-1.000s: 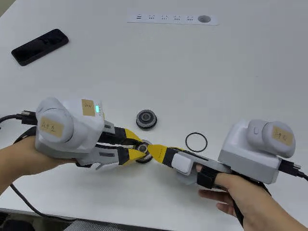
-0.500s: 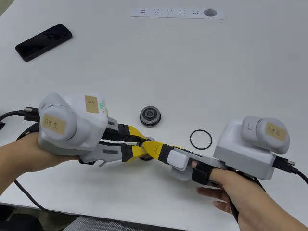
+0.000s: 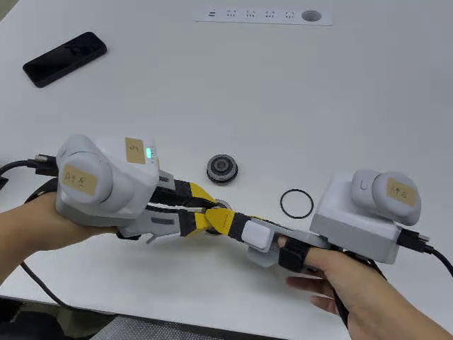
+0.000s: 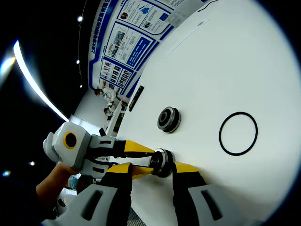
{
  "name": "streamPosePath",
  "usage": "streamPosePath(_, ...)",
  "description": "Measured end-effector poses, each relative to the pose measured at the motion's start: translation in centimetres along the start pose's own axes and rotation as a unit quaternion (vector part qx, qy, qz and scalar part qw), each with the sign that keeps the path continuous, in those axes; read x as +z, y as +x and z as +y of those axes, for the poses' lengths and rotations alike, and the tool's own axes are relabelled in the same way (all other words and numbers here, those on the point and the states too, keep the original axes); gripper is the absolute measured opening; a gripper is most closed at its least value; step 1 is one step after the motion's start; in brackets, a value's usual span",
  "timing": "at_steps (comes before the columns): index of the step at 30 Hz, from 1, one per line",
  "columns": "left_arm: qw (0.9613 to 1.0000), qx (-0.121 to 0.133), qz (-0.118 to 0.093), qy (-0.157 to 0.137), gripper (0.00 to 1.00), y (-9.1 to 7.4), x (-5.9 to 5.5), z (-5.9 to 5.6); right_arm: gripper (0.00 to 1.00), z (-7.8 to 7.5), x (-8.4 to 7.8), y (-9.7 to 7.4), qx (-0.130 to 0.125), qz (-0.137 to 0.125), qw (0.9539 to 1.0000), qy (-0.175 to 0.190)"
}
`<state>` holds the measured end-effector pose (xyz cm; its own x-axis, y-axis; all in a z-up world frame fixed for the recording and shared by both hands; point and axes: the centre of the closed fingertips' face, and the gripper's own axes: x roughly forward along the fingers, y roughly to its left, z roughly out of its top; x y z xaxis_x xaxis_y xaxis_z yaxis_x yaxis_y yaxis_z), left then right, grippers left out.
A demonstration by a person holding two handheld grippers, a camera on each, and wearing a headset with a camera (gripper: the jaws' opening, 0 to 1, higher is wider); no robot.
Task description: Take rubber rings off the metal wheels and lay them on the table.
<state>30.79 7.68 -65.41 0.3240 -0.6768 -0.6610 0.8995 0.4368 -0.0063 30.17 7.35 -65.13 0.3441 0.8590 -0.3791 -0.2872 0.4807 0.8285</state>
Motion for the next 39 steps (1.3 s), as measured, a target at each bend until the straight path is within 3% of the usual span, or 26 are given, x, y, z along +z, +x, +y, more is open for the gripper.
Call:
streamPosePath(6, 1.0, 0.0, 0.0, 0.0, 0.12, 0.0, 0.1, 0.0, 0.34, 0.1, 0.0, 0.0, 0.007, -0.002, 0.9999, 0.01)
streamPosePath(10, 1.0, 0.0, -0.001, -0.001, 0.12, 0.0, 0.0, 0.1, 0.33, 0.0, 0.4, 0.0, 0.03, -0.018, 0.9971, 0.068)
streamPosePath(14, 1.0, 0.001, 0.0, -0.001, 0.12, 0.0, 0.0, 0.1, 0.37, 0.2, 0.3, 0.0, 0.035, -0.023, 0.9983, 0.041)
streamPosePath(27, 1.0, -0.002, 0.005, 0.002, 0.12, -0.1, -0.1, 0.2, 0.33, 0.1, 0.4, -0.5, 0.031, -0.017, 0.9987, 0.038)
streamPosePath(32, 1.0, -0.002, 0.006, 0.002, 0.12, -0.1, -0.1, 0.2, 0.27, -0.3, 0.5, -0.3, 0.026, -0.015, 0.9987, 0.041)
streamPosePath(39, 1.0, -0.002, 0.005, 0.001, 0.12, -0.1, -0.1, 0.2, 0.08, -1.9, 0.5, -0.2, -0.002, -0.008, 0.9988, 0.048)
